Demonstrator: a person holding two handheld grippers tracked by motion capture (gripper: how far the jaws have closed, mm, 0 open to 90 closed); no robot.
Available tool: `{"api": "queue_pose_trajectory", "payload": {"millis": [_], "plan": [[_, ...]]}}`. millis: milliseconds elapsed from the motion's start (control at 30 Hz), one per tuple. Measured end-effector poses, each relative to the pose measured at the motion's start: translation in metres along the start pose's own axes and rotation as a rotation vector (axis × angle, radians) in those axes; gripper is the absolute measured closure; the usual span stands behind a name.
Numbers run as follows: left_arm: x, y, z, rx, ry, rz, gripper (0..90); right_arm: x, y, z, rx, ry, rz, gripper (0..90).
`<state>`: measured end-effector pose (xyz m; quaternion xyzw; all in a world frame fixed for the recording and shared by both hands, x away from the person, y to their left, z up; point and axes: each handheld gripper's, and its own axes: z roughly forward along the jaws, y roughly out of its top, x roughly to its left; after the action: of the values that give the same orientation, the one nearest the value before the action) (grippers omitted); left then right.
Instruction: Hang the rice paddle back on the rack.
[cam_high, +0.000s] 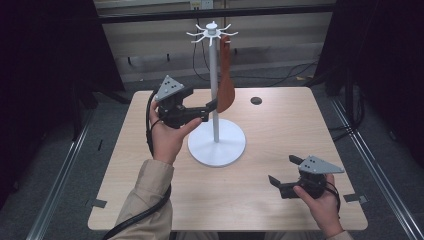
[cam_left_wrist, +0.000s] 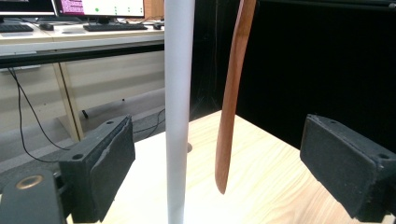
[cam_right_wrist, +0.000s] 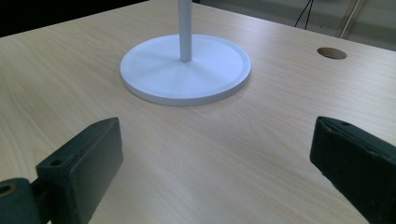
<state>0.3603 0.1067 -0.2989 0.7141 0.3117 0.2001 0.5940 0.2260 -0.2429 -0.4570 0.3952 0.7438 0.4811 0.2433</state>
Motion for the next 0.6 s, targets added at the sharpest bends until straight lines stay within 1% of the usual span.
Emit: {"api": "queue_pose_trajectory", "payload": {"millis": [33,67,100,167,267,400,467,600], "plan": [[0.001,-0.001,0.000,0.004,-0.002,0.003,10.3,0.000,0.000,0.000,-0.001,0.000,0.002,2.2],[0.001,-0.003,0.000,0.001,-0.001,-0.004,10.1,0.000,0.000,0.000,0.000,0.001,0.002,2.2],[0.001,-0.004,-0.001,0.007,-0.002,-0.002,10.1,0.000,0.000,0.000,-0.003,0.001,-0.004,2.2],[0.001,-0.008,-0.002,0.005,-0.006,0.002,10.0,0.000,0.000,0.000,-0.002,0.003,0.001,2.2],[0.001,-0.013,-0.003,0.000,-0.007,-0.010,9.9,-0.001,-0.001,0.000,-0.003,-0.001,0.000,2.2],[0.002,-0.021,-0.005,0.016,-0.007,-0.002,9.7,-0.002,0.000,-0.001,-0.006,-0.001,-0.004,2.2],[0.003,-0.025,-0.005,0.013,-0.005,-0.016,9.7,-0.002,0.000,-0.001,-0.005,-0.001,-0.002,2.2],[0.003,-0.034,-0.007,0.011,-0.007,-0.023,9.7,-0.002,-0.001,0.000,-0.004,-0.001,-0.005,2.2]]}}
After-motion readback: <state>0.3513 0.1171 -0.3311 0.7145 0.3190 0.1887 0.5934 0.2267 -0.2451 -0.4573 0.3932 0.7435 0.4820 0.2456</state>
